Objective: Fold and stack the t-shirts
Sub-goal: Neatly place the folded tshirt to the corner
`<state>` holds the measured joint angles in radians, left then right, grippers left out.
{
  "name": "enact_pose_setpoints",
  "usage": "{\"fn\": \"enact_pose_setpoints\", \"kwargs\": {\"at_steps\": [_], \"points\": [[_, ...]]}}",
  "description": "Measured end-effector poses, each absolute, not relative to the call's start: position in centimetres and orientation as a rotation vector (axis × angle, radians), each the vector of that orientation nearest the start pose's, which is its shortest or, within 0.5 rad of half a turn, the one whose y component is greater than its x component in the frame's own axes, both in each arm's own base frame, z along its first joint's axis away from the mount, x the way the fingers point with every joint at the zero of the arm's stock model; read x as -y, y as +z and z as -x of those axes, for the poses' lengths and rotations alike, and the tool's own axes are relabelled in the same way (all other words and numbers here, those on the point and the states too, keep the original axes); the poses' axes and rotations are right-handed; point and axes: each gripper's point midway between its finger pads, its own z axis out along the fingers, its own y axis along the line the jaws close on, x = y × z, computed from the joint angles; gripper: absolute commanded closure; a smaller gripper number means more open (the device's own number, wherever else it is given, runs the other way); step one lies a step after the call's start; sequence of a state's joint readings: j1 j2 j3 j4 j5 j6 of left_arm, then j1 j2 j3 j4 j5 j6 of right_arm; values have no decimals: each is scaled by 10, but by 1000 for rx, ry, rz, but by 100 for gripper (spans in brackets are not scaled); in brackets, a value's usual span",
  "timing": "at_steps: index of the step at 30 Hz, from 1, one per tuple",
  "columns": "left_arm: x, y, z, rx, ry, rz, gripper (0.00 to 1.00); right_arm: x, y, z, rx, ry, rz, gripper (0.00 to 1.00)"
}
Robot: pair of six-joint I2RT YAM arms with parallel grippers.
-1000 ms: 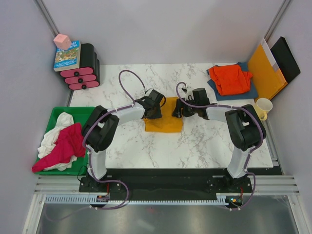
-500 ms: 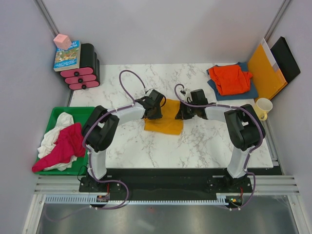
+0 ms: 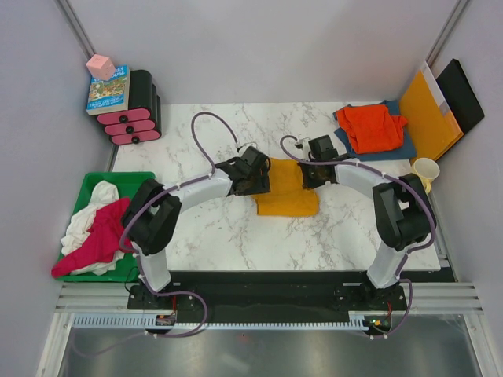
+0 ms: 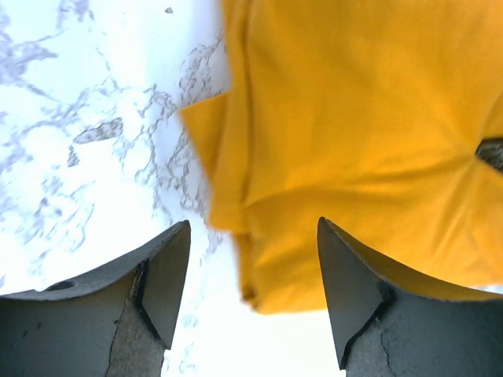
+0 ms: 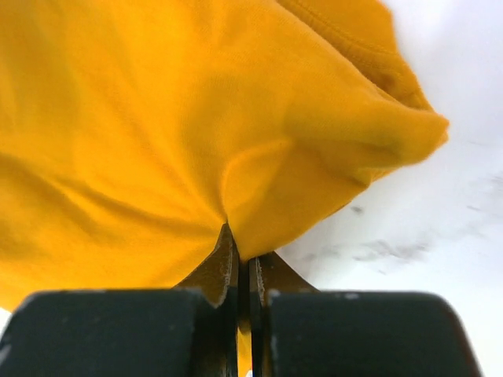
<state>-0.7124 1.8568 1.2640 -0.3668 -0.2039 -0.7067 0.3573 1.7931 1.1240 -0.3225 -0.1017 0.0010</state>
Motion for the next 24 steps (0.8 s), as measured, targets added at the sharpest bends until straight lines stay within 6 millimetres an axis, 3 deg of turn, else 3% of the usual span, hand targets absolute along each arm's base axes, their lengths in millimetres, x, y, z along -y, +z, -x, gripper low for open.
{"fn": "enact_pose_setpoints", "kwargs": {"at_steps": [4,9,18,24], "points": [[282,82,-338,-2487,-353,78,27,-140,54,-385,-2515,167,494,100],[275,99,-322,-2456,-373,87,27,-121,96,-413,-2439,74,488,100],[275,67,-274,-2539,-324,50,28,-77,165,-463,-2312,-89,417,100],[277,57,-259,-2570,-313,60,28,-55,179,-492,-2285,-167,392,100]]}}
